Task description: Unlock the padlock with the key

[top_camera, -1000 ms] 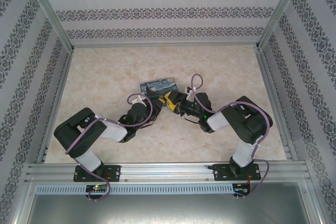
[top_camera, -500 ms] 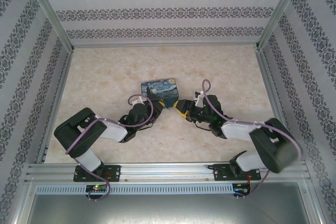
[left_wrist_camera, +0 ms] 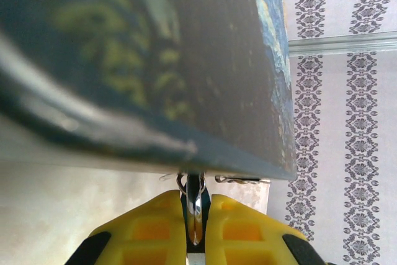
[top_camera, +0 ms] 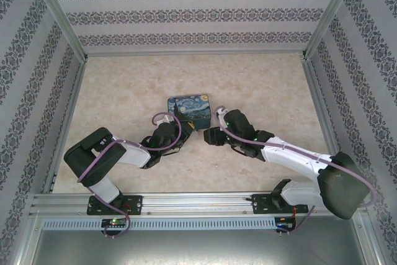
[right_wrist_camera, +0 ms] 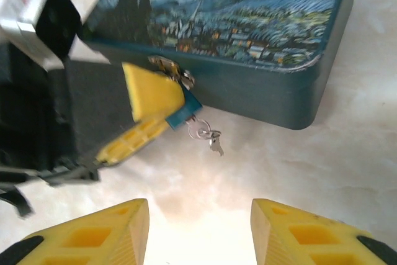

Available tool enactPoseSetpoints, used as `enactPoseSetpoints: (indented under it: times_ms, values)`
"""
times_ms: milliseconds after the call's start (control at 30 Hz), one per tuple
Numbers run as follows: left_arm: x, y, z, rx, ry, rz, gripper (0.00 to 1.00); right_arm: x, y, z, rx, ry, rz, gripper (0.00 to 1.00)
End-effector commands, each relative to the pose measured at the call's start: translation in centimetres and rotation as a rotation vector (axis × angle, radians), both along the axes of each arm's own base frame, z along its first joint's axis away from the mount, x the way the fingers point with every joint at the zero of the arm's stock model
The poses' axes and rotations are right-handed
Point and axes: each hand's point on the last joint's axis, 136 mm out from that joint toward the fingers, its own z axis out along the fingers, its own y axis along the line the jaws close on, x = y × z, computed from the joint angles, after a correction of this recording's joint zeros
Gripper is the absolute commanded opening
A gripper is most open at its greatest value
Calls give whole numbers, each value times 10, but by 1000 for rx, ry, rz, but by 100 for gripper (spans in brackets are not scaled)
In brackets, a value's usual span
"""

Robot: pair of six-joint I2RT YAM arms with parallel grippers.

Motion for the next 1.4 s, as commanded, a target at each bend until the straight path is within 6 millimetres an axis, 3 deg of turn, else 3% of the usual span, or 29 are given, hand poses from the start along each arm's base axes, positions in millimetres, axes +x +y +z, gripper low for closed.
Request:
enactPoseSetpoints:
  times_ms: [0, 333, 867, 1000, 1300, 1367]
  values:
    - [2, -12, 21, -24, -56, -37, 0, 7, -5, -15, -168, -129, 52, 47]
    - [0, -13, 27, -34, -61, -46, 0, 8, 28, -40, -222, -153, 144, 46]
    - [-1, -13, 32, -41, -65, -51, 0, 31, 43, -44, -256, -167, 131, 38]
    - [-2, -13, 29, -36, -60, -54, 0, 35, 42, -42, -248, -164, 125, 31]
    - [-2, -14, 27, -36, -56, -62, 0, 32, 54, -30, -155, -130, 170, 1]
    - [-3, -14, 26, -36, -55, -64, 0, 29, 58, -27, -117, -112, 190, 0]
